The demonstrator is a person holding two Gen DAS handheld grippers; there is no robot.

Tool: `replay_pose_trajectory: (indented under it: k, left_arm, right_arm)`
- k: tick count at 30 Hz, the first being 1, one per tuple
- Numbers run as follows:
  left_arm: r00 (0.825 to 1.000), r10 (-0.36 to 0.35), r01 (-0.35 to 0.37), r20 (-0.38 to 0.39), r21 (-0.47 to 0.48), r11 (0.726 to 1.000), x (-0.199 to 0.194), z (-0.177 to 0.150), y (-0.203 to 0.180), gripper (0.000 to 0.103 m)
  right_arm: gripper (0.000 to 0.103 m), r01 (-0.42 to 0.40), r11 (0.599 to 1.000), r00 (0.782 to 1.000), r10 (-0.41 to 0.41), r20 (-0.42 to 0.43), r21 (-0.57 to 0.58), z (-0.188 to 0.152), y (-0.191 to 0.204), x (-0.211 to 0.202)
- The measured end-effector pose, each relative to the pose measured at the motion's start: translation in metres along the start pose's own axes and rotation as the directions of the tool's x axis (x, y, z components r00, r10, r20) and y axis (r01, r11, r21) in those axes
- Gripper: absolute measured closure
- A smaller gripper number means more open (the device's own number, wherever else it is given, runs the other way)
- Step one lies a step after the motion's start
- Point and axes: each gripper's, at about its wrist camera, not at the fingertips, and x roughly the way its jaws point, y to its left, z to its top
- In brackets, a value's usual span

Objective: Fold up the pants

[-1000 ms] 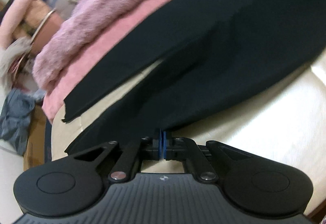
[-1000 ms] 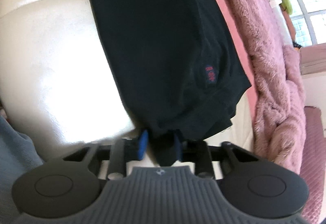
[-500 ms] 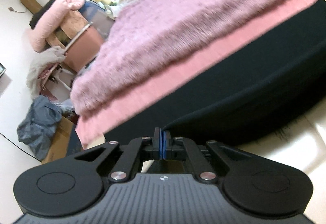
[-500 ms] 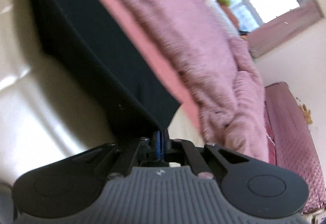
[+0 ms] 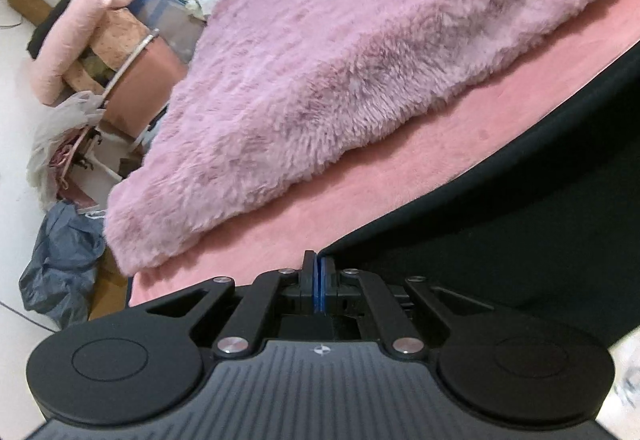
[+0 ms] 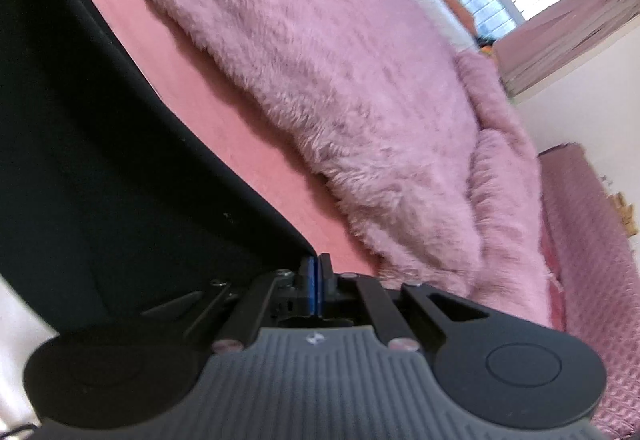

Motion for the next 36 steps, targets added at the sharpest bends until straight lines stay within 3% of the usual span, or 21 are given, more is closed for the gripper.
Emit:
replay_pose_trajectory:
  k: [6, 12, 15, 19, 22, 27, 29, 30, 32, 34, 36]
  left_arm:
    - [0.999, -0.010, 0.011, -0.032, 0.025, 1.000, 0.049, 0.009, -0.018, 0.103]
    - [1.000, -0.004, 0.004, -0.021, 0.007, 1.000, 0.074, 0.006, -0.028, 0.103]
    - [1.000, -0.023, 0.023, -0.017, -0.032, 0.999, 0.063, 0.005, -0.019, 0.103]
    - [0.999, -0.042, 0.042, -0.008, -0.037, 0.998, 0.046, 0.009, -0.005, 0.103]
    - [0.998, -0.058, 0.057, -0.034, -0.027, 0.998, 0.061, 0.015, -0.007, 0.103]
    - [0.993, -0.075, 0.073, -0.093, -0.031, 0.997, 0.091, 0.016, -0.020, 0.103]
    - [0.992, -0.075, 0.071, -0.098, -0.043, 0.997, 0.096, 0.012, -0.023, 0.099]
    - [0.991, -0.075, 0.070, -0.109, -0.049, 0.996, 0.098, 0.010, -0.024, 0.091]
    - [0.994, -0.057, 0.053, -0.091, -0.041, 0.998, 0.096, 0.007, -0.028, 0.084]
    - [0.997, -0.022, 0.021, -0.068, -0.025, 0.999, 0.089, 0.004, -0.031, 0.056]
    - [1.000, -0.009, 0.007, -0.024, -0.049, 0.999, 0.071, 0.000, -0.027, 0.044]
  right_arm:
    - [0.103, -0.060, 0.998, 0.996, 0.061, -0.068, 0.020, 0.000, 0.008, 0.072]
    - [0.103, -0.077, 0.996, 0.994, 0.079, -0.075, 0.038, -0.002, 0.017, 0.103]
    - [0.103, -0.078, 0.996, 0.994, 0.082, -0.078, 0.051, -0.002, 0.018, 0.105]
    - [0.103, -0.069, 0.995, 0.997, 0.072, -0.038, 0.079, -0.004, 0.009, 0.080]
    - [0.103, -0.079, 0.993, 0.996, 0.082, -0.029, 0.093, -0.006, 0.002, 0.074]
    - [0.103, -0.073, 0.990, 0.996, 0.079, -0.050, 0.124, -0.004, 0.010, 0.099]
    - [0.103, -0.067, 0.987, 0.996, 0.075, -0.051, 0.143, -0.005, 0.014, 0.104]
    - [0.103, -0.063, 0.985, 0.996, 0.071, -0.046, 0.162, -0.006, 0.015, 0.106]
    - [0.094, -0.062, 0.978, 0.997, 0.070, -0.035, 0.200, -0.008, 0.016, 0.107]
    - [0.043, -0.053, 0.967, 0.998, 0.061, -0.027, 0.249, -0.009, 0.016, 0.104]
    - [0.042, -0.027, 0.945, 0.999, 0.032, -0.010, 0.325, -0.010, 0.012, 0.093]
